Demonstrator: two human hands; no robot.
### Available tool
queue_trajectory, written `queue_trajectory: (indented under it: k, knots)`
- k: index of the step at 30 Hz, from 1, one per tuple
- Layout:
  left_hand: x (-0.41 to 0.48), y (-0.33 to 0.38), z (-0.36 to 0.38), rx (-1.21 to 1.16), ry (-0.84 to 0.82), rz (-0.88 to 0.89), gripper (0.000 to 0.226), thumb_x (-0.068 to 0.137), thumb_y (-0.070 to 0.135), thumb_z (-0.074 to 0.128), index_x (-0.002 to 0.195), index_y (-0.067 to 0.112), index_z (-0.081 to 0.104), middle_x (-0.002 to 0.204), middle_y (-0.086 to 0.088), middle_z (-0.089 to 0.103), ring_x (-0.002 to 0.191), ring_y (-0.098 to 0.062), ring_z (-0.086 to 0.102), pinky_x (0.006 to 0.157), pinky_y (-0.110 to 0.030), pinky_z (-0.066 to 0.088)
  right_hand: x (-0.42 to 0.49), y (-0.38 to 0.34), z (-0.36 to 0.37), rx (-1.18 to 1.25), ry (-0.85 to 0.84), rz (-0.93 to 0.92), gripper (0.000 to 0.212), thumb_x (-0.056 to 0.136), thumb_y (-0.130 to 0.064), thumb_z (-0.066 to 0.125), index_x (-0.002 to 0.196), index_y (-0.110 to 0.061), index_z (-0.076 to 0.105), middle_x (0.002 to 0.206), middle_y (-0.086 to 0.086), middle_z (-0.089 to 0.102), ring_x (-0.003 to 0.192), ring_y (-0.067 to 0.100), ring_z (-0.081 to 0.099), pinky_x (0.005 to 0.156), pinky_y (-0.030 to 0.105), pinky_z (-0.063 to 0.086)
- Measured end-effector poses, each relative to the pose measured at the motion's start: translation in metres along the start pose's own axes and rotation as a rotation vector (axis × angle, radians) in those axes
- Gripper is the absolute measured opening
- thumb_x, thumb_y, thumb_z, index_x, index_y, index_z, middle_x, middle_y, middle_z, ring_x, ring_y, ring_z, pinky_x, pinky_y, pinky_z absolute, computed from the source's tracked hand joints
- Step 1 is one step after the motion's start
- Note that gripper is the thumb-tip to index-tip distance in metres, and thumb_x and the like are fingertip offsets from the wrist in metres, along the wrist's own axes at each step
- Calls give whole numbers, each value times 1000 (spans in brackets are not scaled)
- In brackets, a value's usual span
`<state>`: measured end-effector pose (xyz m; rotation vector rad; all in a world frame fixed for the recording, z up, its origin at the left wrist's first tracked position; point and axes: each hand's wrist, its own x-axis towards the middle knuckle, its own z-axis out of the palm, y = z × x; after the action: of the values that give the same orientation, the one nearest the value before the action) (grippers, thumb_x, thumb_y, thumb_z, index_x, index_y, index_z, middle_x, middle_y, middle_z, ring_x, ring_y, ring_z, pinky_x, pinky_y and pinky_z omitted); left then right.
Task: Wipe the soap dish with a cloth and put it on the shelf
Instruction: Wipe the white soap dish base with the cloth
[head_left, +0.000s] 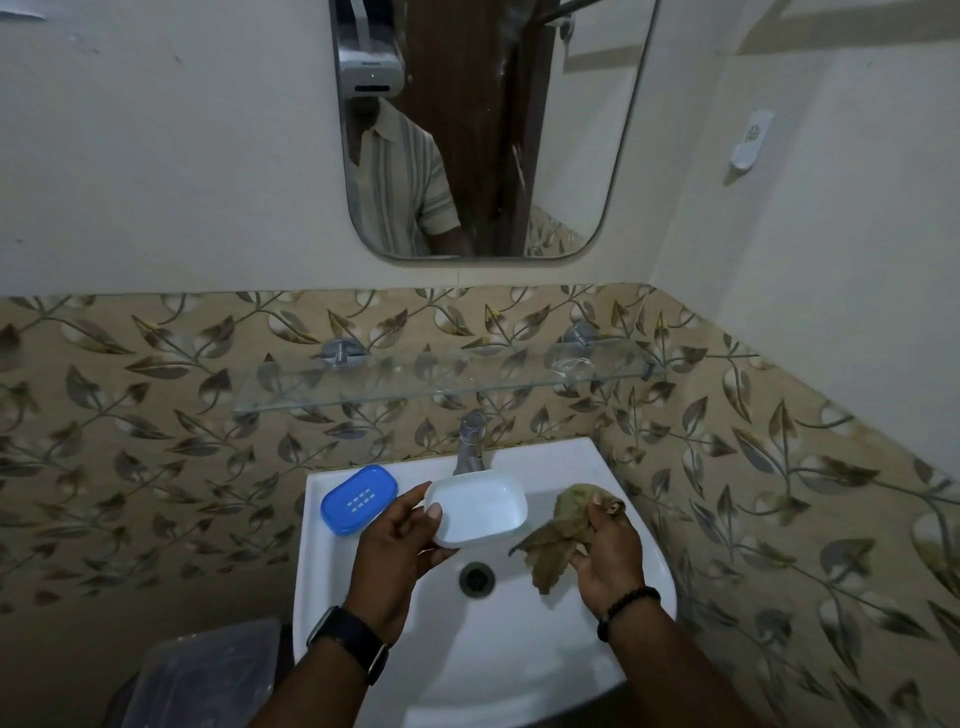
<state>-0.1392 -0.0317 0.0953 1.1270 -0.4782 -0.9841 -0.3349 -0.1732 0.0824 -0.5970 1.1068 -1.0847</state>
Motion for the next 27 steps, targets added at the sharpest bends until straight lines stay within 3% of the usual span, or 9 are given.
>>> queue_trajectory:
  k: [4,7,12,15,17,19,23,25,27]
  knots:
    - [-1,-7,-7,12,8,-13,36,96,11,60,131,15,62,117,-9,74,109,-31,69,87,-44,60,14,5,-4,-54,121,-7,13,101,-14,54,112,-14,61,104,14,64,83,28,61,78,46,54]
    - [-1,-13,-11,14,23,-18,35,95,12,61,130,17,63,115,-5,75,109,-30,70,86,-44,60,35,7,-3,-52,128,29,18,100,-15,54,116,-13,62,115,17,65,97,35,61,84,50,54]
    - [0,-22,-8,6,72,-53,33,94,12,62,126,19,66,116,-4,75,107,-29,71,84,-43,61,90,-4,14,40,-29,74,30,102,-15,49,125,-2,63,119,24,68,112,41,63,89,55,55]
    - [1,-24,-6,5,107,-74,33,93,12,64,125,21,68,120,-4,74,112,-31,68,87,-47,60,132,-19,30,77,-91,23,33,101,-19,53,132,-12,60,123,15,68,113,35,64,84,50,58]
    - [4,-24,-4,14,130,-75,33,92,12,66,122,24,69,121,-4,73,113,-32,68,84,-45,60,160,-25,35,13,-125,-45,32,97,-13,56,128,-18,64,121,11,69,107,31,66,88,48,57]
    - [6,-23,-1,22,153,-71,32,91,12,66,120,24,70,119,-3,74,112,-32,68,79,-41,61,185,-28,31,-281,-61,-219,30,90,-5,56,111,-21,70,118,16,69,101,34,66,88,48,57]
    - [9,-22,6,37,171,-54,30,91,12,65,118,26,70,116,0,76,111,-29,69,75,-38,62,217,-14,8,-1232,80,-600,40,86,-16,60,125,-9,65,127,20,65,116,37,62,102,45,51]
    - [10,-22,10,37,177,-48,32,87,20,73,118,26,70,118,-1,75,111,-29,69,74,-37,62,216,-1,-2,-1464,-79,-770,39,85,-16,63,124,-9,68,126,19,66,119,38,61,104,47,48]
    - [11,-22,14,39,172,-44,51,70,36,87,117,26,71,118,-3,74,110,-29,69,75,-37,62,209,8,-8,-1583,-272,-827,45,87,-22,68,131,-12,63,139,16,60,131,39,53,112,50,40]
